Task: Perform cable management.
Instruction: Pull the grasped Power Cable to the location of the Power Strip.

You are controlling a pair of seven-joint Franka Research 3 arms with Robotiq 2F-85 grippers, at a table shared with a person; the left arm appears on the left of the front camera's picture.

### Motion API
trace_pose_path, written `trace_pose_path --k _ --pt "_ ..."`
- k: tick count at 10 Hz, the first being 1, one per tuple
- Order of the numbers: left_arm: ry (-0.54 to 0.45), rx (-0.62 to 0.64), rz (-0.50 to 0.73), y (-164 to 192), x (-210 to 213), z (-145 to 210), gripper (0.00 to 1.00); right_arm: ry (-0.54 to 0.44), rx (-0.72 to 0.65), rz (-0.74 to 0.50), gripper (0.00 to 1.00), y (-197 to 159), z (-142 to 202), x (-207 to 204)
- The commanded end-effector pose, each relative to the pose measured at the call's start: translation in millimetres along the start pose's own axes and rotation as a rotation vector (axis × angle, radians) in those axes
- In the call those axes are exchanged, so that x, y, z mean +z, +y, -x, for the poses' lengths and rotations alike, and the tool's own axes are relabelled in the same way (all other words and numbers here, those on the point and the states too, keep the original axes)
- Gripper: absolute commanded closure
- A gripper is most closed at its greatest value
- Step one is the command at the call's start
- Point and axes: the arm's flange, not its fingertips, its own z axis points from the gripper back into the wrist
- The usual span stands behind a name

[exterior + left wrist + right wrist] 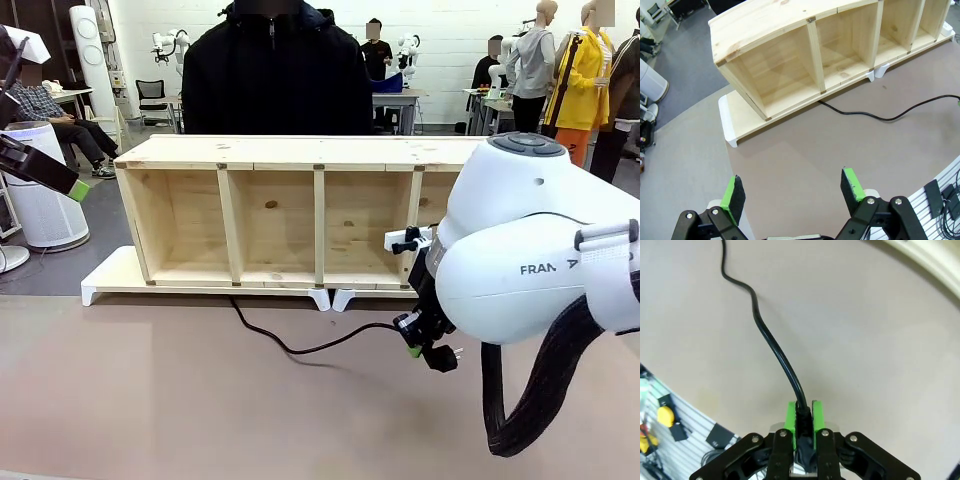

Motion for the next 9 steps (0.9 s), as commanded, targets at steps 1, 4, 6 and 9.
trace_pose_path --k 1,4,6,9 --pt "-0.009 0.000 -0.004 0 -1 -2 0.00 0.019 0.007 -0.005 0.84 1 1 -7" --pt "-0.009 0.000 -0.004 0 -1 -2 0.00 0.019 0.007 -0.005 0.84 1 1 -7" --pt "-0.009 0.000 -0.004 0 -1 -2 0.00 0.019 0.007 -0.005 0.84 1 1 -7" --pt "-0.009 0.000 -0.004 0 -1 -2 0.00 0.017 -0.132 -0.023 0.84 -55 34 14"
